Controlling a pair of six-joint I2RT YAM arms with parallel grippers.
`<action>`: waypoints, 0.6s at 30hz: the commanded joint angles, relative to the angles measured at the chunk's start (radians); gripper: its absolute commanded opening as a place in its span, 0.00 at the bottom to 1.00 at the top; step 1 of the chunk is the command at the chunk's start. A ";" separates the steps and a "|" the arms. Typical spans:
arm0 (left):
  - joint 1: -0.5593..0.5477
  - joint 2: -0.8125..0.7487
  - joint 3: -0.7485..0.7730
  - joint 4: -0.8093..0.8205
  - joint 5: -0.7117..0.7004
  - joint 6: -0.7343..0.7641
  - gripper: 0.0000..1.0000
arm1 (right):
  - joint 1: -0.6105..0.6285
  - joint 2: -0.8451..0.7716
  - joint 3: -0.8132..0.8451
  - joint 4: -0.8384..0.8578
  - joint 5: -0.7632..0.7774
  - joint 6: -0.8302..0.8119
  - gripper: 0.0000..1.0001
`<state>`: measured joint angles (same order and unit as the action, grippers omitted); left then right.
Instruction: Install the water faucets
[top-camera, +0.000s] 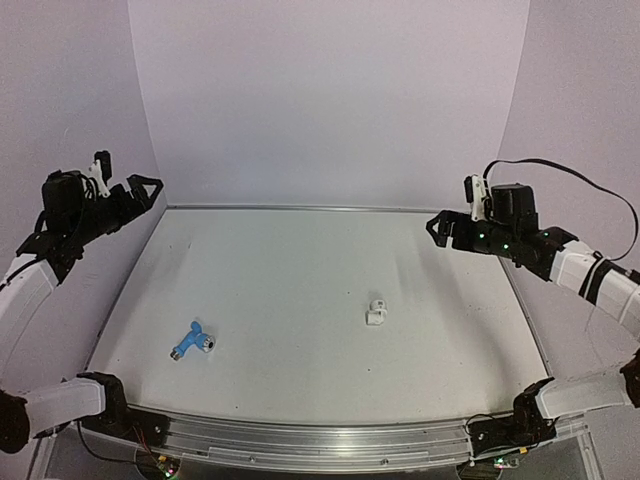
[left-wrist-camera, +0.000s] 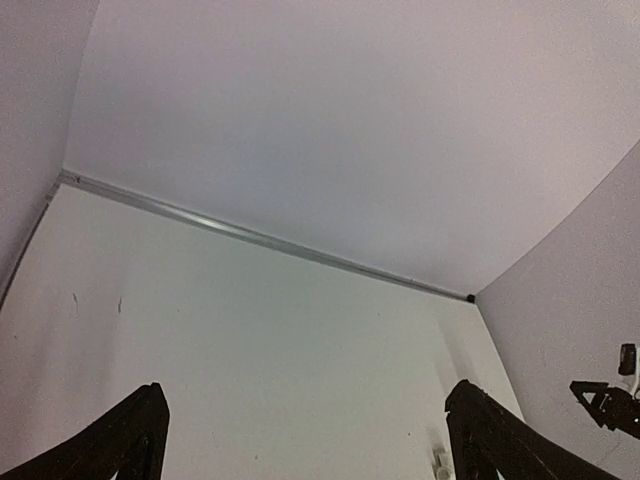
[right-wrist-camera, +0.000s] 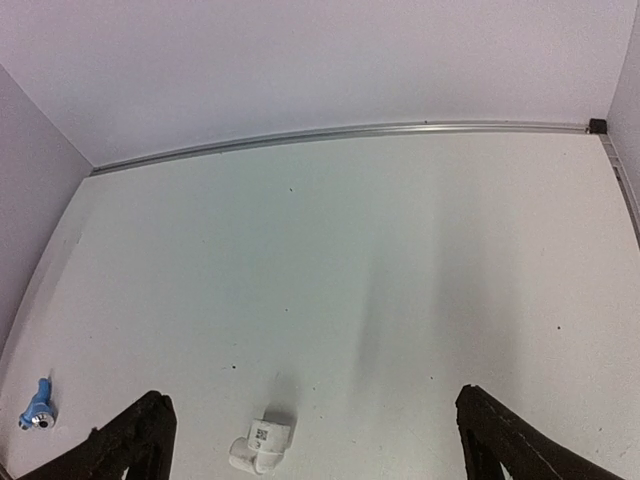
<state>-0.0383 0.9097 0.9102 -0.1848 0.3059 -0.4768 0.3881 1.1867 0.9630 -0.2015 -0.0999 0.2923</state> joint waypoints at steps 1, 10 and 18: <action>-0.001 0.060 -0.026 -0.028 0.158 -0.038 1.00 | -0.006 -0.004 0.001 -0.033 0.041 -0.037 0.98; -0.015 0.103 -0.104 -0.037 0.184 -0.071 1.00 | -0.007 0.000 -0.100 0.013 0.229 0.043 0.98; -0.164 0.171 -0.173 -0.053 0.143 -0.106 0.99 | -0.007 0.073 -0.075 -0.001 -0.066 -0.001 0.98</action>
<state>-0.1187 1.0522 0.7551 -0.2371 0.4707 -0.5581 0.3782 1.2161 0.8654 -0.2249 -0.0617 0.2863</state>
